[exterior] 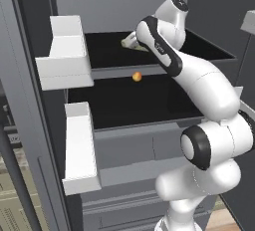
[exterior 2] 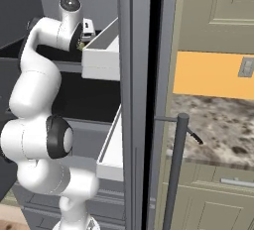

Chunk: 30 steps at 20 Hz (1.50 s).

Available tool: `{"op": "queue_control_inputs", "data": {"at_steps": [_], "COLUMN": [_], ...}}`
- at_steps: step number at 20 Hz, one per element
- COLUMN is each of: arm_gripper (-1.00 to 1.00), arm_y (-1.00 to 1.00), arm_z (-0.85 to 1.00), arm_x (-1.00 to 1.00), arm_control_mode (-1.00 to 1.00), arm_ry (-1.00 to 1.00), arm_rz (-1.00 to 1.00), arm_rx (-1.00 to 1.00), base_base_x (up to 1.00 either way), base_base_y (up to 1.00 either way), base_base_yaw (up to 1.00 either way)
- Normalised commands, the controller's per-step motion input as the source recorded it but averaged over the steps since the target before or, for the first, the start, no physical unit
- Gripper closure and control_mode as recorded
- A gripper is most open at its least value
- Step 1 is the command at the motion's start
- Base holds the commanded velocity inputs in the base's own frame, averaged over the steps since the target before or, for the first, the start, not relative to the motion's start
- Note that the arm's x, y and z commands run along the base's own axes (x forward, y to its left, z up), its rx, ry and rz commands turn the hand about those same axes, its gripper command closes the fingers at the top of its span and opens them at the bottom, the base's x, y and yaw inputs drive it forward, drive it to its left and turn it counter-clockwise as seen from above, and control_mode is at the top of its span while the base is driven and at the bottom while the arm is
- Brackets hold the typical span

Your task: Retrieve the butter from the fridge and place it on a plate on the dining table. Then retrieve the butter knife by the fridge and place it near the plate.

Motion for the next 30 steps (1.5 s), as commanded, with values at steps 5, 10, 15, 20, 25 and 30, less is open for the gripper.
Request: {"op": "queue_control_inputs", "data": {"at_steps": [5,10,15,20,25,30], "arm_gripper": [1.0,1.0,1.0,1.0,1.0,1.0], "arm_y": [0.0,0.0,0.0,-0.01,-0.12,0.0], "arm_z": [0.0,0.0,0.09,0.49,0.24,-0.04], "arm_x": [0.0,0.0,0.01,0.17,0.12,-0.17], "arm_control_mode": [-1.0,-1.0,-1.0,-1.0,-1.0,-1.0], "arm_ry": [0.0,0.0,0.01,0.1,0.08,-0.04], "arm_rz": [-0.1,-0.34,-0.47,-0.39,-0.17,0.0], "arm_rx": [0.0,0.0,0.0,0.03,0.02,0.0], "base_base_x": [0.0,0.0,0.0,0.0,0.0,0.0], "base_base_y": [0.0,0.0,0.0,0.0,0.0,0.0], "base_base_yaw": [0.0,0.0,0.0,0.0,0.0,0.0]}}
